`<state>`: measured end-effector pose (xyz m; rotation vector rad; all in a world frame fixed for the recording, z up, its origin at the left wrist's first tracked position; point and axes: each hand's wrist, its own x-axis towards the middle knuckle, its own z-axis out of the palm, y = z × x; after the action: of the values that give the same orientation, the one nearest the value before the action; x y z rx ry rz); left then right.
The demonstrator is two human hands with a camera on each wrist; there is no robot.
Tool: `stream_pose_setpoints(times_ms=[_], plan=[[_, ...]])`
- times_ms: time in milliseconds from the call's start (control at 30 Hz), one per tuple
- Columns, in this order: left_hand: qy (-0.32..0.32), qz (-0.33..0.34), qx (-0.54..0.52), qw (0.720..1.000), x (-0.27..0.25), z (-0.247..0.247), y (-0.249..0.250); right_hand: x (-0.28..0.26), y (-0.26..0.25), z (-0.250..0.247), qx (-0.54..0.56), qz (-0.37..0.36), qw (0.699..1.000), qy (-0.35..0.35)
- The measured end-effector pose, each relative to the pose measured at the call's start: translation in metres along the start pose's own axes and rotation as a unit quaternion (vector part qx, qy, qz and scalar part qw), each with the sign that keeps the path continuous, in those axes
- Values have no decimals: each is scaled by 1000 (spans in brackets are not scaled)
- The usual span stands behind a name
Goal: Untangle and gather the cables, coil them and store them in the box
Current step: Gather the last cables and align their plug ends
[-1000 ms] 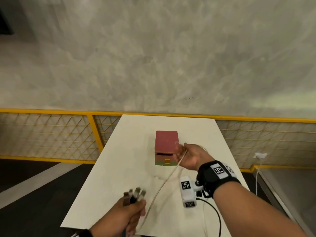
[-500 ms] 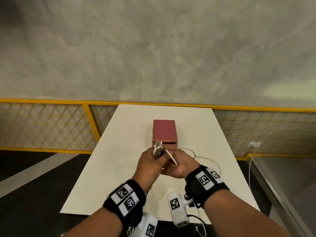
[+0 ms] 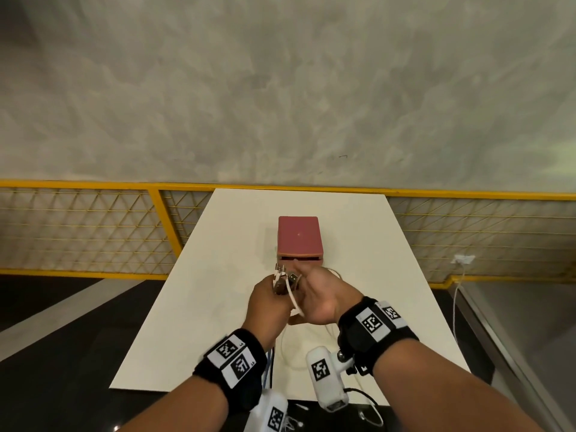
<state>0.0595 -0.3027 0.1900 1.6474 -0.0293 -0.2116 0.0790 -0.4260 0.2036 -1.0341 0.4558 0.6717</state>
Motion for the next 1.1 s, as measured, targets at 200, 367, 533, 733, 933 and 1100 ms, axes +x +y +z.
stream_pose_setpoints(times_ms=[200,367,533,733,933,1100], plan=[[-94,-11,133,987,-20,-32,-18,-2,-34,-16,51,-39,995,70],[-217,-17,285,933,-57,-78,-63,-6,-44,-32,78,-64,988,114],[-201,-109,333,915,-78,-111,-83,-4,-47,-45,110,-91,975,169],[82,-18,49,995,-56,-115,-50,-6,-37,-36,79,-119,978,155],[-83,162,117,976,-21,-40,10,-6,-20,-18,63,-104,991,63],[-83,57,22,995,-9,8,0,-7,-18,-9,125,-126,984,10]])
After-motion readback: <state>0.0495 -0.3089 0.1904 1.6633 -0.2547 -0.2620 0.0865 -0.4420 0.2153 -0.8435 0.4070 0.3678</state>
